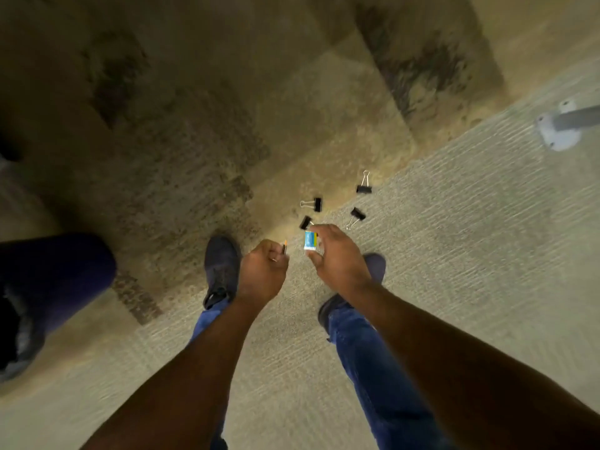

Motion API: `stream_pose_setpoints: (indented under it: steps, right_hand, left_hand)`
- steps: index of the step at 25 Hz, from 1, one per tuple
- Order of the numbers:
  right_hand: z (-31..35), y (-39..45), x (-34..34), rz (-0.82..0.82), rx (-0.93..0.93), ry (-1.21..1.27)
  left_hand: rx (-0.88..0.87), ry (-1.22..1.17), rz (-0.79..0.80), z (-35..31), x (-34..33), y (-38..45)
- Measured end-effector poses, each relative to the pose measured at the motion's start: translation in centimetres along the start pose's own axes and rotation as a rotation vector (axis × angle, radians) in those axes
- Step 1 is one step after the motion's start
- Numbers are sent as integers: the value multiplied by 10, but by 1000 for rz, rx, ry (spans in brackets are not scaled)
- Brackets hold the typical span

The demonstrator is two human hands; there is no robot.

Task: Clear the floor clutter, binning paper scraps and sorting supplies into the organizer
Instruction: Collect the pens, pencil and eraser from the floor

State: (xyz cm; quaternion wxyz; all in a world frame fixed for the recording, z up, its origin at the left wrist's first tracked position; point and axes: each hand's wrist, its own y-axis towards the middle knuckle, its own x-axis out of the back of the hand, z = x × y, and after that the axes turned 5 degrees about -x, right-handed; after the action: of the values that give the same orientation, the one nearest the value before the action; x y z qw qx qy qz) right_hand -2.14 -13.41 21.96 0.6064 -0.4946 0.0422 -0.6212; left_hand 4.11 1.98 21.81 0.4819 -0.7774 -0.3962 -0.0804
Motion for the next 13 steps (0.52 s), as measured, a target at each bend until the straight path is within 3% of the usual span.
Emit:
stream_pose_setpoints:
  steps: [7,13]
  right_hand:
    - [128,-138,150,-157,192,-3]
    - [251,-242,231,-217,408,46]
  left_hand:
    - [-46,-239,-143,-125,161,-154]
    - [-80,-469,-304,-167,282,-275]
